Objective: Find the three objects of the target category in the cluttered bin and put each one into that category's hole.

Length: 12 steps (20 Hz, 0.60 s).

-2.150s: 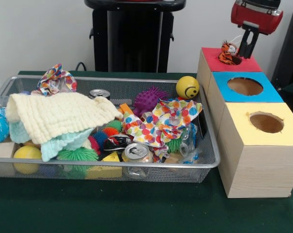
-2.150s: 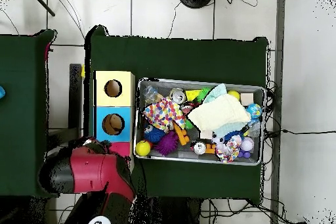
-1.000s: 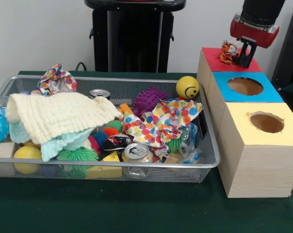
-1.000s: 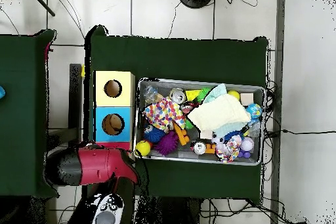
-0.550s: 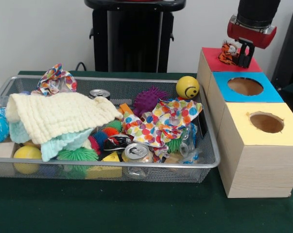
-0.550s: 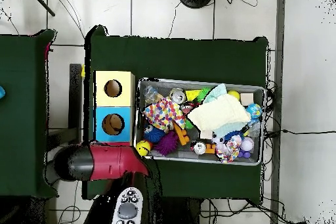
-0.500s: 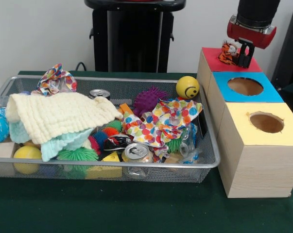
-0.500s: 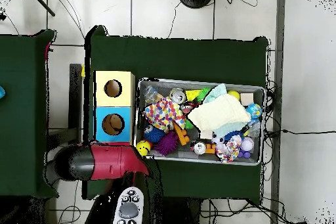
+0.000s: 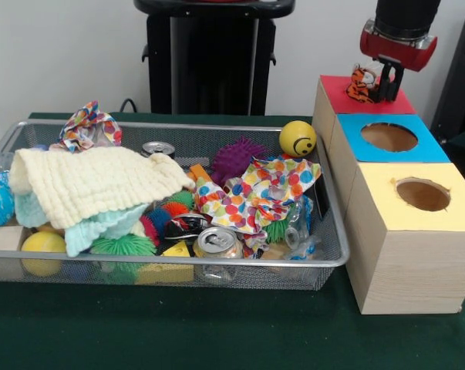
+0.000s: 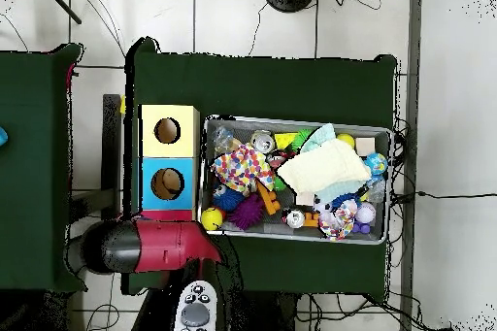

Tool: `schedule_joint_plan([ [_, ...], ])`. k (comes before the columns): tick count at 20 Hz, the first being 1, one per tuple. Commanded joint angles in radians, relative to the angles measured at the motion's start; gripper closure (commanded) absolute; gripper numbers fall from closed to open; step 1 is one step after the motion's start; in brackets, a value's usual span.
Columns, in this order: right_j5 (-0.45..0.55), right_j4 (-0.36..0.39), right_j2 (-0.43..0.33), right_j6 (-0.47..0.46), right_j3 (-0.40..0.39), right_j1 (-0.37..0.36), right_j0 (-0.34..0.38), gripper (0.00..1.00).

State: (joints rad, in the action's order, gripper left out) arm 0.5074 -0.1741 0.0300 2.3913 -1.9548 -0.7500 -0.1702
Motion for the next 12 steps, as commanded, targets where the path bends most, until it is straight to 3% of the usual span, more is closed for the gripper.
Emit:
schedule_joint_plan([
  [1, 0.147, -0.009, -0.074, 0.058, -0.12, -0.104, -0.006, 1.0],
  [7, 0.212, -0.007, -0.058, 0.068, -0.13, -0.172, -0.021, 1.0],
  [12, 0.087, 0.02, -0.061, 0.037, -0.133, -0.092, 0.01, 1.0],
])
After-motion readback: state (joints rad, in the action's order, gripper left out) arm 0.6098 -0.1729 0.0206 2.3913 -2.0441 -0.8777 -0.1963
